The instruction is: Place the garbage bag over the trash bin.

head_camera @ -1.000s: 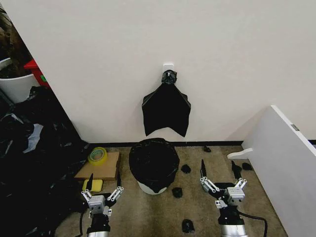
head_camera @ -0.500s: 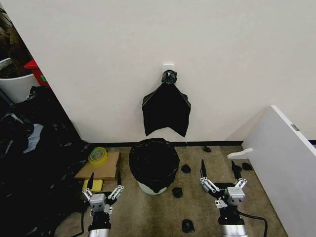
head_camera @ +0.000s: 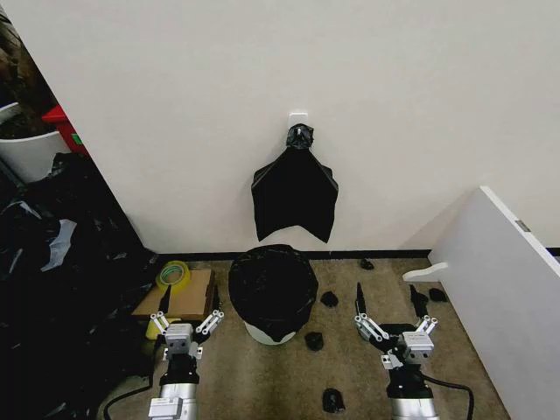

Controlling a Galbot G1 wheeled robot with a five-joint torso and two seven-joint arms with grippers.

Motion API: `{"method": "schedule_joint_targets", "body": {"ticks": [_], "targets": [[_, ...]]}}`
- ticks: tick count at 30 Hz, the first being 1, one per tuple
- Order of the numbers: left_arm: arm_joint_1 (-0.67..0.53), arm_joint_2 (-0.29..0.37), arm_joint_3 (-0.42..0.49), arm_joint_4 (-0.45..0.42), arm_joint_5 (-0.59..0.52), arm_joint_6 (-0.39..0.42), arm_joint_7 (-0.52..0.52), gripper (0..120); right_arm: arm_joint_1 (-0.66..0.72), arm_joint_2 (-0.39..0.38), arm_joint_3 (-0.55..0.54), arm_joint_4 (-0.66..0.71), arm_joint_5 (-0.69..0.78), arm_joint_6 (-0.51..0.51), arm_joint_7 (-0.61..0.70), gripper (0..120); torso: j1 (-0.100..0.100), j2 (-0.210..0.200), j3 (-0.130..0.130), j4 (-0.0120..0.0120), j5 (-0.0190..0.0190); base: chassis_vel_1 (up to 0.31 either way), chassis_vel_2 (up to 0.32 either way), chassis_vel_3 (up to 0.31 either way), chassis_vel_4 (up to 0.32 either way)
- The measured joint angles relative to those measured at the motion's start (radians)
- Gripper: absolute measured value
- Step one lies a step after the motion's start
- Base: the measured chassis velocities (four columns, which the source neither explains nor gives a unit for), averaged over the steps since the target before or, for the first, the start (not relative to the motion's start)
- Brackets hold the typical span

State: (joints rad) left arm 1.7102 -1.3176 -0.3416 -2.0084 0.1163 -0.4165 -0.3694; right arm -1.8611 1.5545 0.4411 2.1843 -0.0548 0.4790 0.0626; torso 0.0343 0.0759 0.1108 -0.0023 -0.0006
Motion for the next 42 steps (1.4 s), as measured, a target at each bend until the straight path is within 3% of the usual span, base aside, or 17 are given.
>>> {"method": "schedule_joint_targets", "body": {"ticks": [12,42], "targets": [[-0.066,0.008,0.007,0.041,-0.007,0.039,-0.009,100,0.000,0.000,0.000,0.000,0.000,0.000,0.000,100,0.000,0.000,0.000,-0.0002,0.0000,0.000,0.000,0.000,0.000],[-0.073,0.027,0.012,0.053,-0.023,0.056,-0.012,100,0.000,0.000,0.000,0.000,0.000,0.000,0.000,100,0.000,0.000,0.000,-0.0002,0.0000,0.000,0.000,0.000,0.000]]}}
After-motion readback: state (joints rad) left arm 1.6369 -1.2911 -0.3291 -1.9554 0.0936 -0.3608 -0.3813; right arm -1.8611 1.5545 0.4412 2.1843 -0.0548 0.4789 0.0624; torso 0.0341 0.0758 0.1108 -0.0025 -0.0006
